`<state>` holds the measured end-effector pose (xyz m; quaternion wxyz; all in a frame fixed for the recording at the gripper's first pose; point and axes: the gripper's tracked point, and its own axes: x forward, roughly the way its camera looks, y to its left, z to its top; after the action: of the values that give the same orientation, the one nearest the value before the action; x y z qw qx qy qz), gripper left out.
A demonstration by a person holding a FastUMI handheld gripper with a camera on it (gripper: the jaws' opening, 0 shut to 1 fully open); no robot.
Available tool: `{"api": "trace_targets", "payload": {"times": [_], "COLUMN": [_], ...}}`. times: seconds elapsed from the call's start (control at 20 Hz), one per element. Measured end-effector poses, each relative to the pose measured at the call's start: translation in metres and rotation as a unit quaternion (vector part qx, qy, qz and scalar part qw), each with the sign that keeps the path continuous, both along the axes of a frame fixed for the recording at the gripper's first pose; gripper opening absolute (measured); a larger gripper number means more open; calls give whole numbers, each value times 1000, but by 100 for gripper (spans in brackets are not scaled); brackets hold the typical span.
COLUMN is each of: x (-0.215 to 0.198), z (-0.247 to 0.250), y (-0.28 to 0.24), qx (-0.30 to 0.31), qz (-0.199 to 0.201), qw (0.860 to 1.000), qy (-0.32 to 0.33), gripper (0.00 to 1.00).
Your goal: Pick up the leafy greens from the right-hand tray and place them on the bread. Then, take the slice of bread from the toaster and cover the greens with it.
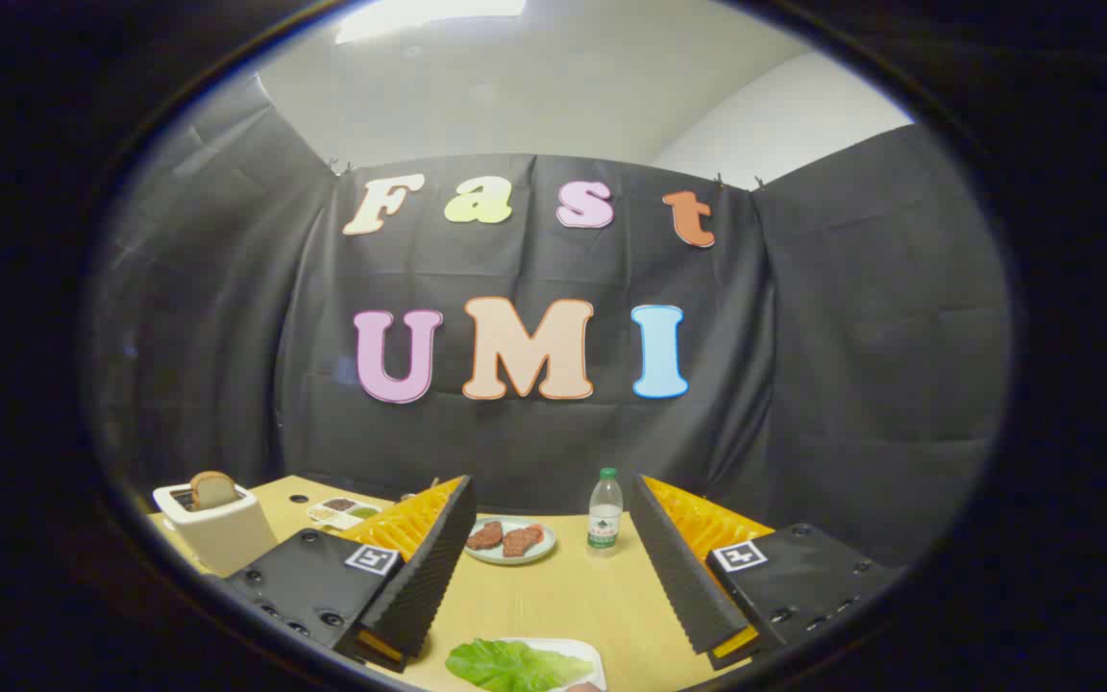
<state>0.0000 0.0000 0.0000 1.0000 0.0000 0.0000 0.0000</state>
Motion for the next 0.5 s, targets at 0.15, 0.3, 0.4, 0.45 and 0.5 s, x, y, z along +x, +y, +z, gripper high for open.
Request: {"api": "trace_targets", "payload": {"times": [0.15,0.3,0.4,0.45,0.5], "x": [0,5,8,10,12], "z": [5,11,15,17,16], "y": [-3,-7,-11,-11,-14], "qx": [-3,6,4,2,-1], "qz": [3,4,2,2,1], "qw": [1000,1000,1000,1000,1000], "qy": [-6,-12,-16,-16,-16], "gripper": [100,100,100,100,100]}}
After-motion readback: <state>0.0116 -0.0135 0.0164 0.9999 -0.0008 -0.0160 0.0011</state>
